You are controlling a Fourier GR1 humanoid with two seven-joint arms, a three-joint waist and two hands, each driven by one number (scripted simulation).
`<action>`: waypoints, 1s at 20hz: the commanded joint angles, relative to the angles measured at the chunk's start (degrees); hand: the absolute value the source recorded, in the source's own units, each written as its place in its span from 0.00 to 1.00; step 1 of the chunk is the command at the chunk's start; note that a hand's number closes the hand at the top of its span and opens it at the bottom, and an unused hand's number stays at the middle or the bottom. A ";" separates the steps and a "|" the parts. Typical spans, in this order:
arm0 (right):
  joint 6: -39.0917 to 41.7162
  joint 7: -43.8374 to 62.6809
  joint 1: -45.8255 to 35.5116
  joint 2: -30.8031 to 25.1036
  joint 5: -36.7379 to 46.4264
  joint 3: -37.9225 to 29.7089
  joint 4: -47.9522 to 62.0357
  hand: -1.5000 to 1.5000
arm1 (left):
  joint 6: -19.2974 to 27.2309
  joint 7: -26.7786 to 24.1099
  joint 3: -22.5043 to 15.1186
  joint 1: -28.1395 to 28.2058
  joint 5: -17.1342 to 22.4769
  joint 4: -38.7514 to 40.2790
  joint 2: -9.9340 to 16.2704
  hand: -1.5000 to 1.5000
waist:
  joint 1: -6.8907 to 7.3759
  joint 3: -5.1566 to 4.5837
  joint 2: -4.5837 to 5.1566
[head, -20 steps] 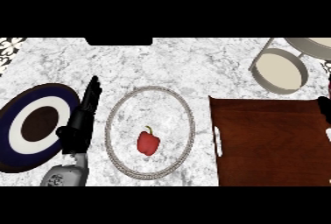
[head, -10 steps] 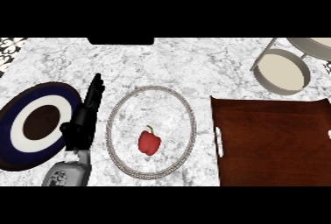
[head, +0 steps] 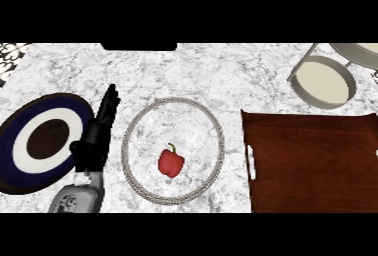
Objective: Pick the can from the tray and place it in the tiered basket
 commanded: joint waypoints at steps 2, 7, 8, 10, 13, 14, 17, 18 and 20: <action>-10.23 -3.76 -0.97 -3.21 2.88 3.62 11.50 1.00 | -0.46 1.55 0.72 -4.16 0.48 1.95 -0.26 0.50 | 0.09 0.02 0.14; -15.82 -11.05 -1.86 -10.31 4.14 3.83 21.82 1.00 | -1.51 0.74 0.71 0.39 1.38 -1.28 0.93 0.50 | 0.38 0.03 0.10; -18.39 -10.84 -3.38 -9.17 5.71 5.98 24.92 1.00 | 0.24 1.17 -0.66 -0.84 -0.89 -0.83 -0.14 0.50 | 0.51 0.03 0.16; -22.88 -12.90 -3.37 -9.60 6.75 6.23 30.17 1.00 | -0.15 0.59 -0.15 -0.20 -0.33 -0.35 0.06 0.50 | 0.54 0.03 0.22; -23.37 -13.75 -4.62 -10.11 5.52 4.62 36.48 1.00 | -0.39 0.84 -0.32 0.46 0.34 -1.92 0.18 0.50 | 0.56 0.04 0.17; -23.39 -6.28 -4.18 -5.33 2.99 0.47 32.77 1.00 | -0.43 3.76 -0.15 -0.37 0.39 -2.76 0.45 0.50 | 0.37 0.06 0.01; -23.77 -8.02 -5.07 -7.23 -0.89 -4.19 38.31 0.00 | -0.39 0.38 0.60 0.13 0.17 -0.37 0.97 0.50 | 0.39 0.05 0.17; -25.98 -9.55 -5.73 -7.75 -0.85 -4.32 41.52 0.00 | 2.45 0.53 -2.97 1.53 -2.13 -2.23 -1.39 0.50 | 0.78 0.07 0.25; -26.93 -11.54 -6.58 -8.11 -3.59 -6.46 43.14 0.00 | 1.17 2.21 -0.83 -1.53 -0.87 -0.71 -0.89 0.50 | 0.45 0.07 0.25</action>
